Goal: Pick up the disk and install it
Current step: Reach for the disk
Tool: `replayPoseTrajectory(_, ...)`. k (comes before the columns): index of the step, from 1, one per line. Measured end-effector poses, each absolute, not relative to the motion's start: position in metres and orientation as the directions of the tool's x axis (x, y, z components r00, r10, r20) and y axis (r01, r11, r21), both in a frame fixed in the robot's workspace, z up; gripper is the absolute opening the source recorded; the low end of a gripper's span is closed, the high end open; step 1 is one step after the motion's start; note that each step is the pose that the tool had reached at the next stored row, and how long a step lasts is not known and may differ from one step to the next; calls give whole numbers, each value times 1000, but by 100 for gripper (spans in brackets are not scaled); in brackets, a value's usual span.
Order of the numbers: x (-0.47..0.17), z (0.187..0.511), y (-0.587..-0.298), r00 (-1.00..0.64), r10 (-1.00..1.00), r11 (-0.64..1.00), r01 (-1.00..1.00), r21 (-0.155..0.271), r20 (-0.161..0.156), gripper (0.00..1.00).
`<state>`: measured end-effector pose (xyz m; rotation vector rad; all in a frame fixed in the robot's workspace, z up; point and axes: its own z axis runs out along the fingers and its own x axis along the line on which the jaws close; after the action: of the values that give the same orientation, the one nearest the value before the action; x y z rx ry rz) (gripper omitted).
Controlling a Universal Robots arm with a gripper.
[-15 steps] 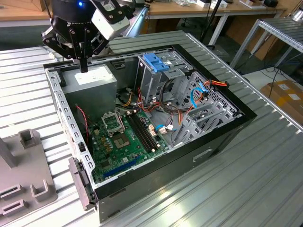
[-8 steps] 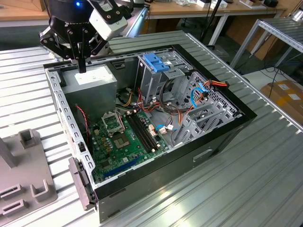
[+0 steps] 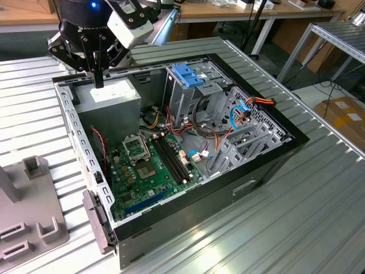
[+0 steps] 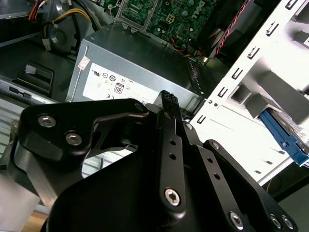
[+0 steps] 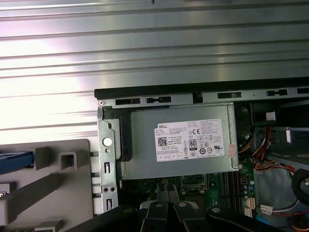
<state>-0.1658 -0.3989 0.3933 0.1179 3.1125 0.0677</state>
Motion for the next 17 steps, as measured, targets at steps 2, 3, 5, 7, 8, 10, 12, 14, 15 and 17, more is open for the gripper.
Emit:
replayPoseTrajectory(2, -166, 393, -399, -997, 76, 996, 75, 44, -24, 11)
replayPoseTrajectory(3, -166, 393, -399, -997, 76, 996, 75, 44, -24, 11)
replayPoseTrajectory(5, -167, 393, -399, -997, 76, 996, 75, 44, -24, 11)
replayPoseTrajectory(7, -171, 393, -399, -997, 76, 996, 75, 44, -24, 11)
replayPoseTrajectory(8, -173, 393, -399, -997, 76, 996, 75, 44, -24, 11)
replayPoseTrajectory(10, -180, 393, -399, -997, 76, 996, 75, 44, -24, 11)
replayPoseTrajectory(12, -184, 393, -399, -997, 76, 996, 75, 44, -24, 11)
replayPoseTrajectory(14, -187, 393, -399, -997, 76, 996, 75, 44, -24, 11)
replayPoseTrajectory(15, -190, 393, -399, -997, 76, 996, 75, 44, -24, 11)
replayPoseTrajectory(17, -194, 393, -399, -997, 76, 996, 75, 44, -24, 11)
